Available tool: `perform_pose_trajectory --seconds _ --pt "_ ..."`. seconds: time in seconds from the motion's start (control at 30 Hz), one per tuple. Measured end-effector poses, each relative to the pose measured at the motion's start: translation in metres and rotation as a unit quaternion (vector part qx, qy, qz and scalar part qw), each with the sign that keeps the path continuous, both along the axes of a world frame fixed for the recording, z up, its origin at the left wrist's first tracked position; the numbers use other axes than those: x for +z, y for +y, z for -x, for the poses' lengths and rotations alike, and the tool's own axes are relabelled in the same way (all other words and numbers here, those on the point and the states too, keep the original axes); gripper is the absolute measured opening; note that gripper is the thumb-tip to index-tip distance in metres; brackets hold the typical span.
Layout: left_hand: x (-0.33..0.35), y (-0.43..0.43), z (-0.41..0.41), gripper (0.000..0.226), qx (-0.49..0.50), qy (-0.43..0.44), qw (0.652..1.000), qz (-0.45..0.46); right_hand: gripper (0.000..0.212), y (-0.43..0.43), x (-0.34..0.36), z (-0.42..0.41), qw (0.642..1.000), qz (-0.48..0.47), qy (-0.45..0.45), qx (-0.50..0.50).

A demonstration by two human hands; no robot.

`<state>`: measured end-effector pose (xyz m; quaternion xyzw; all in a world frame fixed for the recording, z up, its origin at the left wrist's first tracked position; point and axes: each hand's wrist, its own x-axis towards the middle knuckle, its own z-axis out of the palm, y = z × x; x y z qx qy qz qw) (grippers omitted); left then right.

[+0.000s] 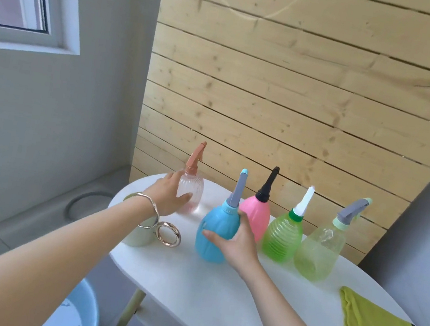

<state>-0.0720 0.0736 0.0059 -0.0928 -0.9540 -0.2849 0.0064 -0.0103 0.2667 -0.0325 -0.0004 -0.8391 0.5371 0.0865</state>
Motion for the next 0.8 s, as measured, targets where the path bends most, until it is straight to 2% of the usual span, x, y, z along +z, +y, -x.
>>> perform_pose_trajectory --seconds 0.17,0.3,0.4,0.6,0.8 --pt "-0.004 0.003 0.033 0.074 -0.016 0.009 0.999 0.042 0.064 -0.019 0.014 0.065 1.0 0.002 -0.002 -0.017" --pt "-0.012 0.001 0.06 0.085 0.011 -0.019 0.998 0.056 0.07 -0.021 0.006 0.101 0.999 -0.01 -0.015 -0.039" --pt "-0.018 0.003 0.075 0.092 0.014 -0.041 0.998 0.051 0.065 -0.019 -0.001 0.114 0.999 -0.024 -0.023 -0.04" --pt "-0.026 0.011 0.094 0.075 0.035 -0.024 0.998 0.052 0.068 -0.012 -0.018 0.127 0.998 -0.029 -0.031 -0.043" --pt "-0.03 0.007 0.101 0.077 0.025 -0.01 0.999 0.024 0.076 -0.011 -0.025 0.13 0.999 -0.036 -0.02 -0.026"
